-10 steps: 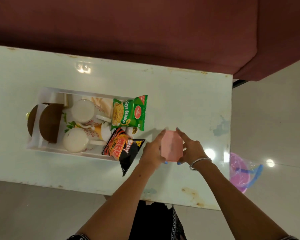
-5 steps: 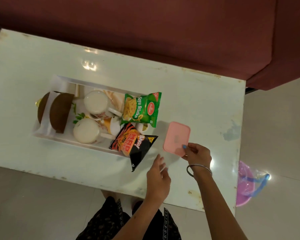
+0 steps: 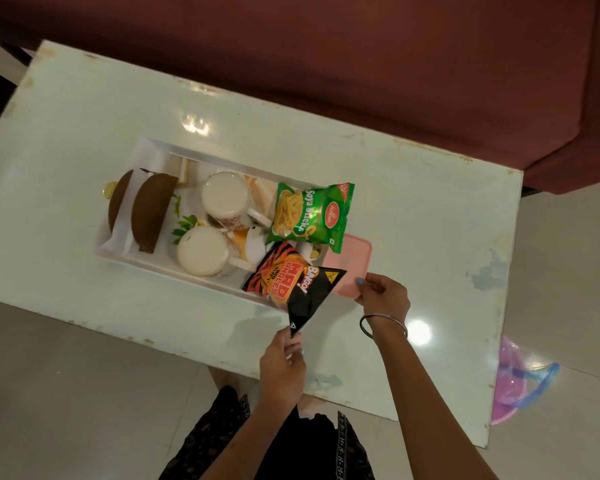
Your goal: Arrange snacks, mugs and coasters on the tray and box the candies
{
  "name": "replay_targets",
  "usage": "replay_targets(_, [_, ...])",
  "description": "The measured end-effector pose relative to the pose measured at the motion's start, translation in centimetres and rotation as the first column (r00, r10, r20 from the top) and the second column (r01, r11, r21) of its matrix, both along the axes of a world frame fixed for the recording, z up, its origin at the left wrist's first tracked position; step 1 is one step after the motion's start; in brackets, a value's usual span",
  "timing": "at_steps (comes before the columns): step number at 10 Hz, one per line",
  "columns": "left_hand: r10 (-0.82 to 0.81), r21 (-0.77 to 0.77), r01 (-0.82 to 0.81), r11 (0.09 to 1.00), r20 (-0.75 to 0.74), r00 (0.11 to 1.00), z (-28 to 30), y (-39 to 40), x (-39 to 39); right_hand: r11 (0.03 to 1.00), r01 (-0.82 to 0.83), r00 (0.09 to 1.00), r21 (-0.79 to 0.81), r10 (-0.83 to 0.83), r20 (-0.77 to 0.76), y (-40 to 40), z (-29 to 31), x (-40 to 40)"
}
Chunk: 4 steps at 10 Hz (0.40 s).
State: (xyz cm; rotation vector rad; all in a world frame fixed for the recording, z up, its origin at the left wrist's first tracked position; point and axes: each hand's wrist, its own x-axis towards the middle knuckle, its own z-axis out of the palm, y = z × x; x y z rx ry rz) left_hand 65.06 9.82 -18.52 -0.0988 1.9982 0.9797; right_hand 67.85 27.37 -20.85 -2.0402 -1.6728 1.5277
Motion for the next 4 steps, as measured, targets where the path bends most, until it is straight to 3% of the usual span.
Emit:
replay_targets(2, [-0.041, 0.003, 0.041, 0.999, -0.044, 0.998, 0.5, -2.4, -1.8, 0.999, -0.044, 0.997, 0.032, 0.041, 0.064, -0.6, 0.8, -0.6])
replay_targets(4, [-0.32, -0.128, 0.299, 0.946, -0.196, 0.927, 1.0, -8.4, -4.3, 0.999, -0.023, 0.958, 0.046, 0.008, 0.287, -7.9, 4.4, 0.4])
